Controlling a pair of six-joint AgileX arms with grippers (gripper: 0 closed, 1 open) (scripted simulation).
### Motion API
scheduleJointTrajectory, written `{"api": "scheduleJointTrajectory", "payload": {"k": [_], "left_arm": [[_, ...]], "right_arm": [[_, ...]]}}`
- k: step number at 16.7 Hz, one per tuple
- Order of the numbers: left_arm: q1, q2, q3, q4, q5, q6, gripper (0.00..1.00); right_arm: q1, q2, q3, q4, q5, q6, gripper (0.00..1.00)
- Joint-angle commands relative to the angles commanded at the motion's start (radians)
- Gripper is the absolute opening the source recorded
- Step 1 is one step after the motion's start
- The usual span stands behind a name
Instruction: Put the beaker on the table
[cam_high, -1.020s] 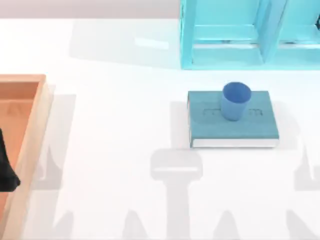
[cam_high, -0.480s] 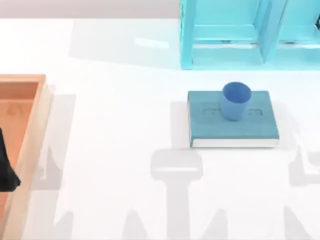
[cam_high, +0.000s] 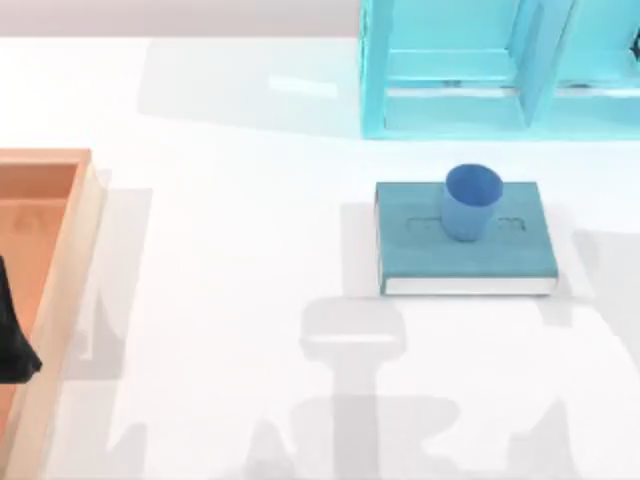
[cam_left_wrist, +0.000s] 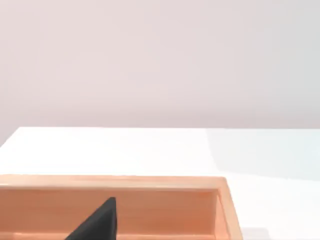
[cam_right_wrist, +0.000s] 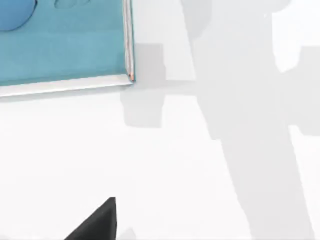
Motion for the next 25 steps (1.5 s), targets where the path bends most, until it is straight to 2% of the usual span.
{"api": "scheduleJointTrajectory", "payload": {"k": [8, 15, 19, 25], "left_arm": [[0.000, 0.000, 0.000, 0.000, 0.000, 0.000, 1.00], [0.000, 0.000, 0.000, 0.000, 0.000, 0.000, 1.00], [0.000, 0.000, 0.000, 0.000, 0.000, 0.000, 1.00], [0.000, 0.000, 0.000, 0.000, 0.000, 0.000, 1.00]], "right_arm": [[0.112, 0.778, 0.803, -0.577, 0.018, 0.107, 1.00], [0.180, 1.201, 1.420, -0.809, 0.006, 0.127, 1.00], [0.200, 1.297, 1.579, -0.839, -0.006, 0.120, 1.00], [0.196, 1.302, 1.591, -0.839, -0.006, 0.119, 1.00]]}}
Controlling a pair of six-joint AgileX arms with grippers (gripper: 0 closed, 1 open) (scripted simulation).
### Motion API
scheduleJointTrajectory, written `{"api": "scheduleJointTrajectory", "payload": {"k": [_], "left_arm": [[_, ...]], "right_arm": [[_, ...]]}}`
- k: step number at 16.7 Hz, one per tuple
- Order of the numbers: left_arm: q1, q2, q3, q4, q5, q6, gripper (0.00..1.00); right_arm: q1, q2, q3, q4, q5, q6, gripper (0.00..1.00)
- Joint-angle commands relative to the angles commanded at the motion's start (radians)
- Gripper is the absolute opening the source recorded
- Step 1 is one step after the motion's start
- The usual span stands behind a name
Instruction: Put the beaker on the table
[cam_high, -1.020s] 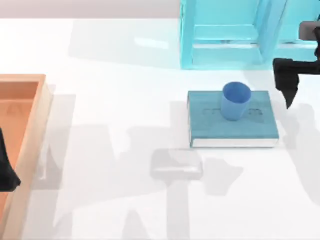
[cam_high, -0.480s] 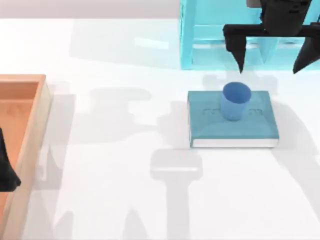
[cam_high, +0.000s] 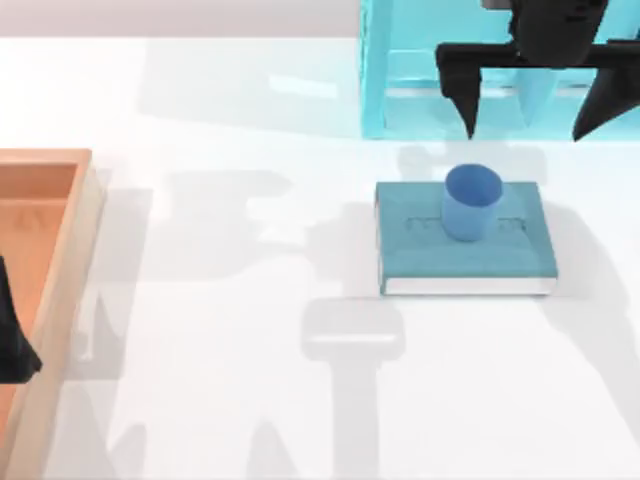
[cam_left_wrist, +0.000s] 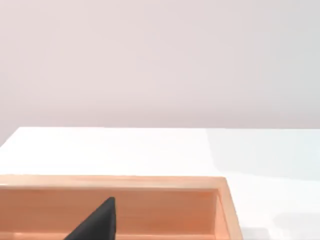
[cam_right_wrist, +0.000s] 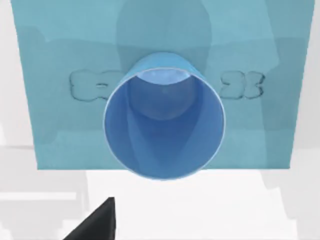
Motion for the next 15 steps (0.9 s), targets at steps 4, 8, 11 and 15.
{"api": "scheduleJointTrajectory", "payload": {"k": [4, 8, 11, 15], "left_arm": [[0.000, 0.000, 0.000, 0.000, 0.000, 0.000, 1.00], [0.000, 0.000, 0.000, 0.000, 0.000, 0.000, 1.00], [0.000, 0.000, 0.000, 0.000, 0.000, 0.000, 1.00], [0.000, 0.000, 0.000, 0.000, 0.000, 0.000, 1.00]], "right_arm": [[0.003, -0.010, -0.073, 0.068, -0.001, -0.002, 1.00], [0.006, -0.039, -0.288, 0.245, -0.001, -0.001, 1.00], [0.008, -0.056, -0.442, 0.379, -0.001, 0.002, 1.00], [0.010, -0.062, -0.510, 0.445, -0.001, 0.003, 1.00]]}}
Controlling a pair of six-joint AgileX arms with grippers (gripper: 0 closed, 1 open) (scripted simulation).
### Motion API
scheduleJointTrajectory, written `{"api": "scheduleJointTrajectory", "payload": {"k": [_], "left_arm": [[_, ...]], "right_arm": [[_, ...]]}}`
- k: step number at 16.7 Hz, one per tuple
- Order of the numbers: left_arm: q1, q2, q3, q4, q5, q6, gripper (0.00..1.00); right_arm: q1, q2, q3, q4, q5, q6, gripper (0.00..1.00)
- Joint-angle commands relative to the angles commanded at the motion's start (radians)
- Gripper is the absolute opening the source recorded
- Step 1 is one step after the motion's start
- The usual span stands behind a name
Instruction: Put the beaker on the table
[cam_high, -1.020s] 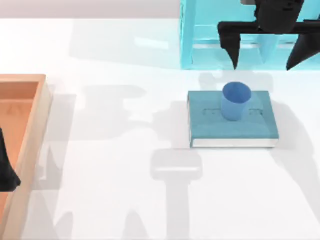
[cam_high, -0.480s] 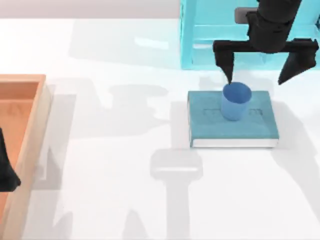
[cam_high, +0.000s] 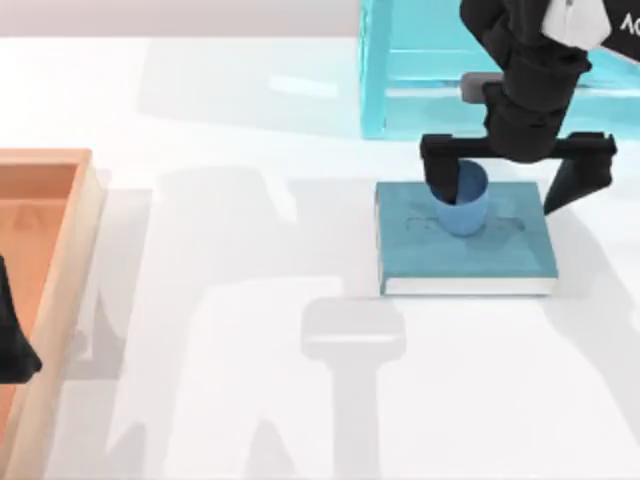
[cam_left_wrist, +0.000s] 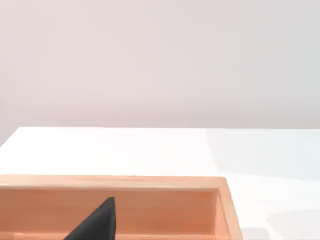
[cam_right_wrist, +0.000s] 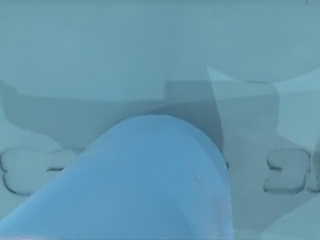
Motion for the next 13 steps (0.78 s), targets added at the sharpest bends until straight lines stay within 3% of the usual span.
{"api": "scheduleJointTrajectory", "payload": {"k": [3, 13], "left_arm": [[0.000, 0.000, 0.000, 0.000, 0.000, 0.000, 1.00], [0.000, 0.000, 0.000, 0.000, 0.000, 0.000, 1.00]], "right_arm": [[0.000, 0.000, 0.000, 0.000, 0.000, 0.000, 1.00], [0.000, 0.000, 0.000, 0.000, 0.000, 0.000, 0.25]]}}
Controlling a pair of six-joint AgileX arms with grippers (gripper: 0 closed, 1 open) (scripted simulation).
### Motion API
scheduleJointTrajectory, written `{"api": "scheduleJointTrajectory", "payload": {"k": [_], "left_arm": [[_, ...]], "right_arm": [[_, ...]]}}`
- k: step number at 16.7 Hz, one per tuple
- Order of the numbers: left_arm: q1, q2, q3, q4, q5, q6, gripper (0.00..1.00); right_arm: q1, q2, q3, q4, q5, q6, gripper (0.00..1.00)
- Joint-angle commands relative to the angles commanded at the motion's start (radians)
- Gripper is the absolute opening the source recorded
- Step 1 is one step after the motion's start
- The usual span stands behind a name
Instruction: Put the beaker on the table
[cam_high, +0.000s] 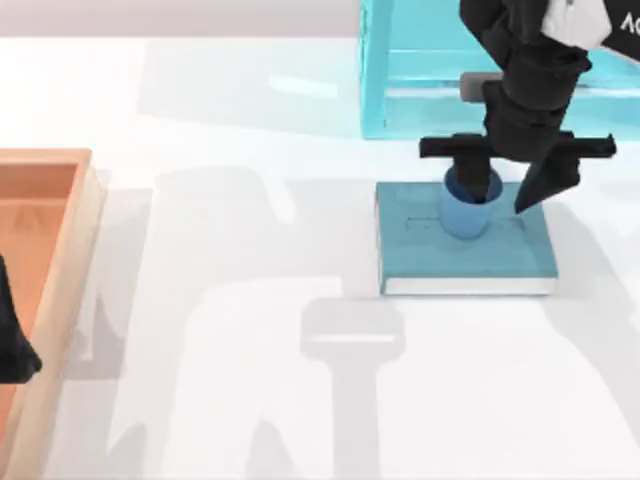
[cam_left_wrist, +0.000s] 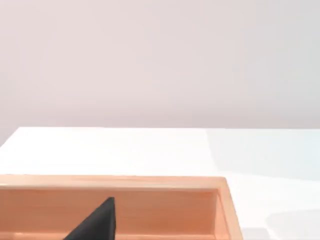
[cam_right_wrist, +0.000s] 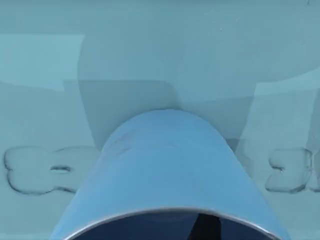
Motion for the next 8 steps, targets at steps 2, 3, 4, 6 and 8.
{"api": "scheduleJointTrajectory", "payload": {"k": [2, 3, 4, 6, 8], "left_arm": [[0.000, 0.000, 0.000, 0.000, 0.000, 0.000, 1.00], [0.000, 0.000, 0.000, 0.000, 0.000, 0.000, 1.00], [0.000, 0.000, 0.000, 0.000, 0.000, 0.000, 1.00], [0.000, 0.000, 0.000, 0.000, 0.000, 0.000, 1.00], [0.000, 0.000, 0.000, 0.000, 0.000, 0.000, 1.00]], "right_arm": [[0.000, 0.000, 0.000, 0.000, 0.000, 0.000, 0.10], [0.000, 0.000, 0.000, 0.000, 0.000, 0.000, 0.02], [0.000, 0.000, 0.000, 0.000, 0.000, 0.000, 0.00], [0.000, 0.000, 0.000, 0.000, 0.000, 0.000, 0.00], [0.000, 0.000, 0.000, 0.000, 0.000, 0.000, 0.00]]}}
